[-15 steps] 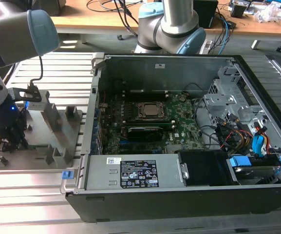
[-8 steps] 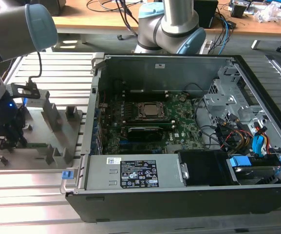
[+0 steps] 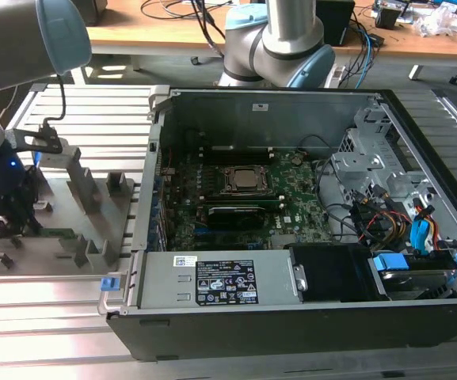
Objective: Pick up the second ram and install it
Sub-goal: 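Pick up the second ram and move it above second insertion slot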
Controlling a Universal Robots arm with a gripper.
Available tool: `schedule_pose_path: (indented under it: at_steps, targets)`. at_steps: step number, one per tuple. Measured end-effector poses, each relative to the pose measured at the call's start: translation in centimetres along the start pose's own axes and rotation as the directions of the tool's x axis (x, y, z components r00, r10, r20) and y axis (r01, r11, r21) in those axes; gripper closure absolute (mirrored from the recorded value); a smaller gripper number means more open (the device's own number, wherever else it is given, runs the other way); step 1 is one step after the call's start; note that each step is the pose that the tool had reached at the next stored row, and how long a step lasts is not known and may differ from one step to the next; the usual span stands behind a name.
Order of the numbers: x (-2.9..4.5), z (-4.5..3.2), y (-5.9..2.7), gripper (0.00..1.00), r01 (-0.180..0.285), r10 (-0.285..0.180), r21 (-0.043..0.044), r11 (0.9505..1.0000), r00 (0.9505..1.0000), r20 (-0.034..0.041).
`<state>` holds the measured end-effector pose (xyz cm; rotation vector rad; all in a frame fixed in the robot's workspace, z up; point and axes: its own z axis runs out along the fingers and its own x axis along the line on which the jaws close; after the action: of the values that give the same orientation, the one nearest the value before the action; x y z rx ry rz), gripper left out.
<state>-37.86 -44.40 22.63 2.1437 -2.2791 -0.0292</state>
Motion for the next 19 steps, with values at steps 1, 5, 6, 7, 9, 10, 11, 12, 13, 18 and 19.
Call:
schedule_pose_path:
  at_steps: [1, 5, 6, 7, 9, 10, 11, 12, 13, 18, 19]
  targets:
    - [0.00, -0.09, 0.00, 0.87, 0.000, 0.000, 0.0000, 1.0000, 1.0000, 0.0000]
    - [0.00, -0.68, 0.01, 0.87, 0.000, 0.000, 0.0000, 1.0000, 1.0000, -0.0001]
    - [0.00, -0.87, 0.02, 0.87, 0.000, 0.000, 0.0000, 1.0000, 1.0000, 0.0000]
    - [0.00, -1.03, 0.02, 0.87, 0.000, 0.000, 0.0000, 1.0000, 1.0000, 0.0000]
    - [-0.01, -1.31, 0.03, 0.87, 0.000, 0.000, 0.0000, 1.0000, 1.0000, 0.0000]
    - [0.00, -1.42, 0.03, 0.87, 0.000, 0.000, -0.0001, 1.0000, 1.0000, -0.0001]
    - [-0.01, -1.55, 0.04, 0.87, 0.000, 0.000, 0.0000, 1.0000, 1.0000, -0.0001]
    - [-0.01, -1.64, 0.04, 0.87, 0.000, 0.000, -0.0001, 1.0000, 1.0000, -0.0001]
    - [-0.01, -1.73, 0.04, 0.87, 0.000, 0.000, -0.0001, 1.0000, 1.0000, -0.0001]
    - [-0.01, -2.42, 0.05, 0.87, 0.000, 0.000, -0.0001, 1.0000, 1.0000, 0.0000]
    - [-0.01, -2.55, 0.05, 0.87, 0.000, 0.000, 0.0000, 1.0000, 1.0000, 0.0000]
